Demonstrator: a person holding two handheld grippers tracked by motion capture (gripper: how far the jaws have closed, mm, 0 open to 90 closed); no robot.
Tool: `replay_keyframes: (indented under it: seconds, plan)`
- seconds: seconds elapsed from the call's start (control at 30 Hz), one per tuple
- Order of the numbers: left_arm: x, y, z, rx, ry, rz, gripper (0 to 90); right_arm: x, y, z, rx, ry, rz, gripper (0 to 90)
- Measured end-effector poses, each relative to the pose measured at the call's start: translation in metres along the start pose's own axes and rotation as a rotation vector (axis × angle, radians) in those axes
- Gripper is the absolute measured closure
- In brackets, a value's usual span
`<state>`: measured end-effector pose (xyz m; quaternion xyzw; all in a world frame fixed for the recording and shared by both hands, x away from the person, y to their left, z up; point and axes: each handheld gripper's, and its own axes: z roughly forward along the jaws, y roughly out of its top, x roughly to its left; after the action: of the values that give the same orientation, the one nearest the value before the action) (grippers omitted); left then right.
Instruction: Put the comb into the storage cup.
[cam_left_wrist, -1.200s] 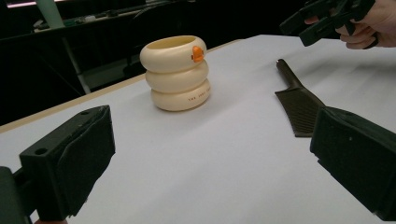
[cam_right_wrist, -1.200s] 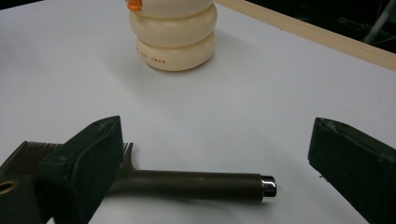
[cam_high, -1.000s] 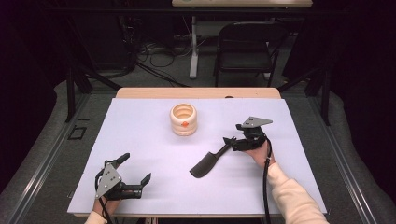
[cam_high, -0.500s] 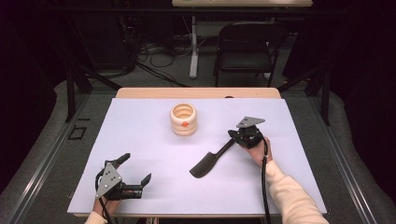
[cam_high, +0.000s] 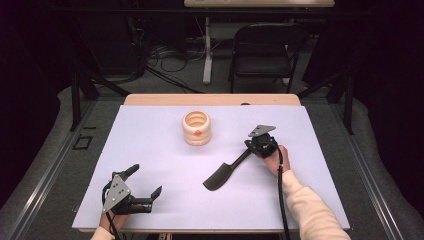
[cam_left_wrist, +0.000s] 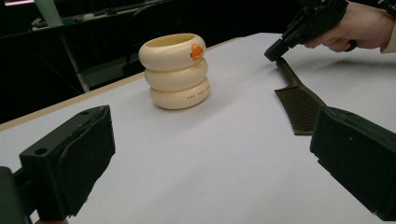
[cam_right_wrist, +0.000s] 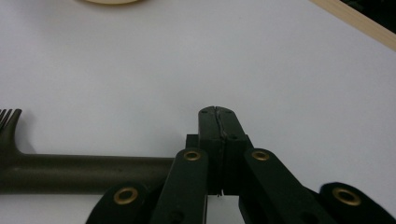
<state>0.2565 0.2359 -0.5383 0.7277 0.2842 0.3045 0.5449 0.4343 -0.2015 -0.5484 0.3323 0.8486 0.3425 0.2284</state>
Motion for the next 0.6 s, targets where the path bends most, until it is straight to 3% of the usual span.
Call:
replay_keyframes:
  seconds: [0.6]
  plan:
    - [-0.0004, 0.0002, 0.0004, 0.002, -0.001, -0.001, 0.0, 0.0015, -0.0011, -0.0031, 0.069, 0.014, 0.004, 90.0]
